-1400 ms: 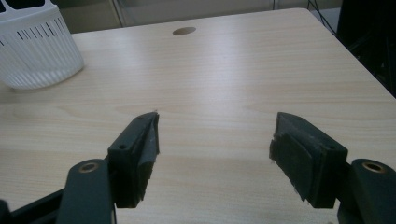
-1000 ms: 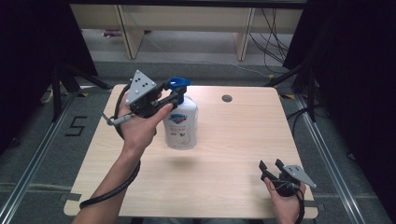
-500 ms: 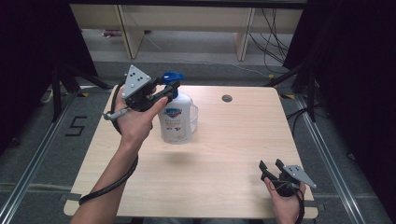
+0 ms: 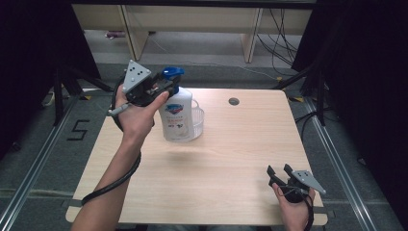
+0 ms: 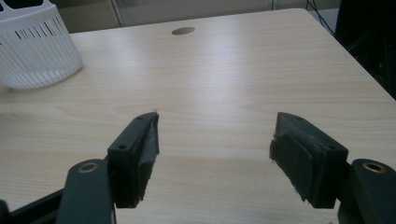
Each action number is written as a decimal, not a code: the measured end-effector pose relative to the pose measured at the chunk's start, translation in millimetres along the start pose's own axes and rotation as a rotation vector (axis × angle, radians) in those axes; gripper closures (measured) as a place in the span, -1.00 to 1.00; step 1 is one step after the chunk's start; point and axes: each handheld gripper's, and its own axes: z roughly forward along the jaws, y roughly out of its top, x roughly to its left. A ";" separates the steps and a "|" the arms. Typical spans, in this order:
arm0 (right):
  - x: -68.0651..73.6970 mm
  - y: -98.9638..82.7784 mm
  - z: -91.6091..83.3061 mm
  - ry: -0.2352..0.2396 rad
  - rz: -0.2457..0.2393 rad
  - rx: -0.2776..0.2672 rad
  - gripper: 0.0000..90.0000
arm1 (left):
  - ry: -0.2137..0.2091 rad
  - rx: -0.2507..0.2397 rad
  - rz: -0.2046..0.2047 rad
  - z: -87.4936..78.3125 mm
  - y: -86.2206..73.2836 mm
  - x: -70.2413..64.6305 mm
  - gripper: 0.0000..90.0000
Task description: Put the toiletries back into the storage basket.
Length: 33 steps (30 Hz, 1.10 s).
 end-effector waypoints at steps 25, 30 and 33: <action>-0.5 -0.5 1.0 0.001 0.001 -0.012 -0.29 | 0.011 -0.002 -0.012 10.5 8.4 8.6 0.33; 0.0 -0.3 0.6 0.014 0.007 -0.010 -0.29 | 0.016 -0.009 -0.015 12.0 10.8 9.6 0.33; -0.2 -0.3 0.4 0.006 0.007 -0.010 -0.29 | 0.015 -0.005 -0.012 12.8 10.9 10.1 0.33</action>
